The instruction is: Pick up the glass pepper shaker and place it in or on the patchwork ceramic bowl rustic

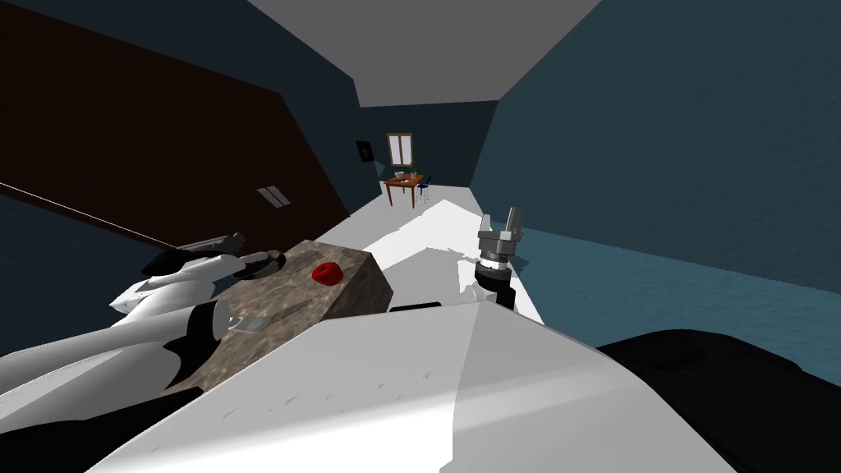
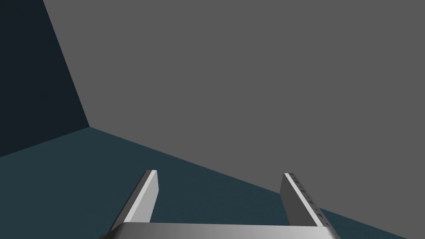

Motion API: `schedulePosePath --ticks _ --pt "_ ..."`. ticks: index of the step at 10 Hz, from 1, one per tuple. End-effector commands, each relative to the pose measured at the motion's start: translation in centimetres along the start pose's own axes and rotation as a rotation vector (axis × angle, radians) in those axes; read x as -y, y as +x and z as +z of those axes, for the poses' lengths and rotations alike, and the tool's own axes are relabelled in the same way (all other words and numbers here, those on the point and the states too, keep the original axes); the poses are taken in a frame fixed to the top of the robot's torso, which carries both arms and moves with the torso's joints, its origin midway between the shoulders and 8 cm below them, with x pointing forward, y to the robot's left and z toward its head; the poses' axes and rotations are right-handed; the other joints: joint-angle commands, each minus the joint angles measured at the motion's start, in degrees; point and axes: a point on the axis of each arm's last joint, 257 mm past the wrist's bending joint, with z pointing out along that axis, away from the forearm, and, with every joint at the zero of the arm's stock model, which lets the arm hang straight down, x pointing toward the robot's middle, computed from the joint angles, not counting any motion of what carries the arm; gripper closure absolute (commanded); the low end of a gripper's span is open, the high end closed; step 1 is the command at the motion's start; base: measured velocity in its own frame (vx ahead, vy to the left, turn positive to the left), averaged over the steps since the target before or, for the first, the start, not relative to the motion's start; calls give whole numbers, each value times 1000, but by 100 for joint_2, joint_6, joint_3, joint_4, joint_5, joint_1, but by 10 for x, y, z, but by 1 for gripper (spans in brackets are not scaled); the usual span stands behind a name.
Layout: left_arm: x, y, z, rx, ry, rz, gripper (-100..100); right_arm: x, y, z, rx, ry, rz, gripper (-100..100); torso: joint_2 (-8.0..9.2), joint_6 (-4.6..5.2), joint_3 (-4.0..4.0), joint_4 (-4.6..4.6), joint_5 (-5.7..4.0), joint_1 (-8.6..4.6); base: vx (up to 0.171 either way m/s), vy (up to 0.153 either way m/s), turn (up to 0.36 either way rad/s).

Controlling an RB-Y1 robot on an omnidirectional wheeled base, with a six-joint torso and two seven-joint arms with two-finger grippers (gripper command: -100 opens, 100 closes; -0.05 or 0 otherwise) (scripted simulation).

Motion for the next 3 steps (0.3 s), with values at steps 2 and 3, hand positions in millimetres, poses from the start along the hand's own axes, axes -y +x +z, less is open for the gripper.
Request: schedulePosePath --ticks 2,3 --pt "0 0 0 0 0 0 0 0 0 0 0 0 0 0 0 0 0 0 0 0 0 0 0" --pt "0 0 0 0 0 0 0 0 0 0 0 0 0 0 0 0 0 0 0 0 0 0 0"
